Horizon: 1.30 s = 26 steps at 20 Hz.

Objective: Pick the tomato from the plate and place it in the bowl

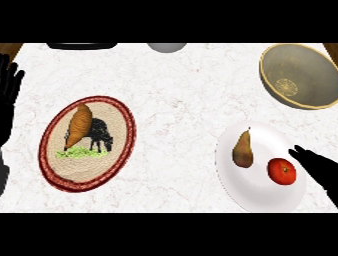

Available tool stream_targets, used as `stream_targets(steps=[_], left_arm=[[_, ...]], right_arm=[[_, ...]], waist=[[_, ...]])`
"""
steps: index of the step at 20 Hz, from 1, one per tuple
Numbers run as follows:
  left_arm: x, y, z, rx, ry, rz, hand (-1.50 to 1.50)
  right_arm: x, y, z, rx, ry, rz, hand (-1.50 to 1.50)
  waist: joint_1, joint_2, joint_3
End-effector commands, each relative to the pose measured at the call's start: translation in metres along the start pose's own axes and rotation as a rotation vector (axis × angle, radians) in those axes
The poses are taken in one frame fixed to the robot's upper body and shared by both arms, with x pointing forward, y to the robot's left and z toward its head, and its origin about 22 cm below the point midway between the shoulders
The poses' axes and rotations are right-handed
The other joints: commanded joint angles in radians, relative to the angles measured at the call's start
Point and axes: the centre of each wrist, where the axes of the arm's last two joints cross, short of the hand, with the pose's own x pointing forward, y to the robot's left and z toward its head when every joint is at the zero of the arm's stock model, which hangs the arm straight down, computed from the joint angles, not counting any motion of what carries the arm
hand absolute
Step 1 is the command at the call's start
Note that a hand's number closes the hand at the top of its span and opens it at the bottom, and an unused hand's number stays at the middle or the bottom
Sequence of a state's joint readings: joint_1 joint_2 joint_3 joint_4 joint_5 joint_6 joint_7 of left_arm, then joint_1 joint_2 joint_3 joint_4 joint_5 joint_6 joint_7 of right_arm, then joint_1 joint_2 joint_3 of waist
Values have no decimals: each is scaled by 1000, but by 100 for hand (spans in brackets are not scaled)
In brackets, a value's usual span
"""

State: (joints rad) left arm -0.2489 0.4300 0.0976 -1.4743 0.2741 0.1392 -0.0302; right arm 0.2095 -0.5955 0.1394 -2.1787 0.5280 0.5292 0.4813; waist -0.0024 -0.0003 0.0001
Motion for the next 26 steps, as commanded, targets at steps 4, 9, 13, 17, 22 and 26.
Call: stream_targets(steps=[4,9,13,17,22,26], left_arm=[[2,-7,-6,2,-6,-6,0],[-6,0,6,-10,-6,-3,0],[-10,13,2,-10,-9,-1,0],[-10,-18,25,1,-11,3,0],[-3,0,7,-2,1,-8,0],[-19,9,-8,7,8,9,0]], right_arm=[[-18,32,-19,0,42,0,-150],[-29,48,-42,3,37,-21,-150],[-38,31,-43,-9,-21,-21,-150],[-48,49,-64,-3,-49,-11,-150],[-61,51,-71,21,-15,-2,-150],[-44,74,-83,25,-21,13,-150]], waist=[[-2,0,0],[1,0,0],[0,0,0],[5,0,0],[1,0,0],[0,2,0]])
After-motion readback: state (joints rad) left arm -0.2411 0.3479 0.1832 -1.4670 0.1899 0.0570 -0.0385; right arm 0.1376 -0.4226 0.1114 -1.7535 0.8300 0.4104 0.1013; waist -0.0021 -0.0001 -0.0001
